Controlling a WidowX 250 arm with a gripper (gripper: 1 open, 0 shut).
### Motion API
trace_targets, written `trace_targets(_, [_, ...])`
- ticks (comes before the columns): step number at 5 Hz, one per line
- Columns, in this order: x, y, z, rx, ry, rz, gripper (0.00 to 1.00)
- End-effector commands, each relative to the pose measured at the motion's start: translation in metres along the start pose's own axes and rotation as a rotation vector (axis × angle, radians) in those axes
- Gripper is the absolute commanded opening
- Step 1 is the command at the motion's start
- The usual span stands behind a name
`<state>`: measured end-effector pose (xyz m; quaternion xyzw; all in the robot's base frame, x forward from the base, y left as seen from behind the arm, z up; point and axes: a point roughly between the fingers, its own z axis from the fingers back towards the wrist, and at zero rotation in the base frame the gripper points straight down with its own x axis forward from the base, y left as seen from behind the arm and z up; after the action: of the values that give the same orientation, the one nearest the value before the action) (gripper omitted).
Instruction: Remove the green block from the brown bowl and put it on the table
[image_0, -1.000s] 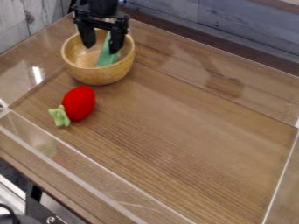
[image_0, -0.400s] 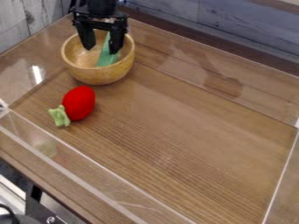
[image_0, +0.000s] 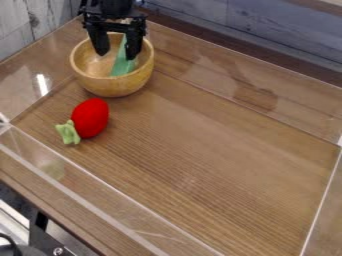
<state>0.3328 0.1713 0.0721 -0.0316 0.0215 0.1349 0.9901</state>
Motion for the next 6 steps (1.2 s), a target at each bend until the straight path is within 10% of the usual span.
trace_targets(1, [0.006,0.004,0.033,0.013,-0.092,0.014,1.00])
trace_targets(6, [0.011,0.005,0.017,0.008,-0.088,0.057,1.00])
